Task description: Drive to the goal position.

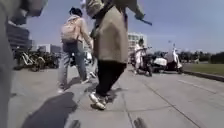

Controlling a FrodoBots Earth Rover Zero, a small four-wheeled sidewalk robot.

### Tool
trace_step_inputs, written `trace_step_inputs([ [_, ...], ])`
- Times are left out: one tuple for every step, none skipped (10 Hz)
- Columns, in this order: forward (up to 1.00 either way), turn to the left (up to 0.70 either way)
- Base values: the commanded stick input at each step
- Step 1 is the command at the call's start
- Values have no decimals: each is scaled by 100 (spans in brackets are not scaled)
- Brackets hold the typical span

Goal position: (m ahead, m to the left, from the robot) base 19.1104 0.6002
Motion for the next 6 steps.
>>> trace_step_inputs([
  [85,1],
  [85,1],
  [85,1],
  [85,1],
  [85,1],
  [85,1],
])
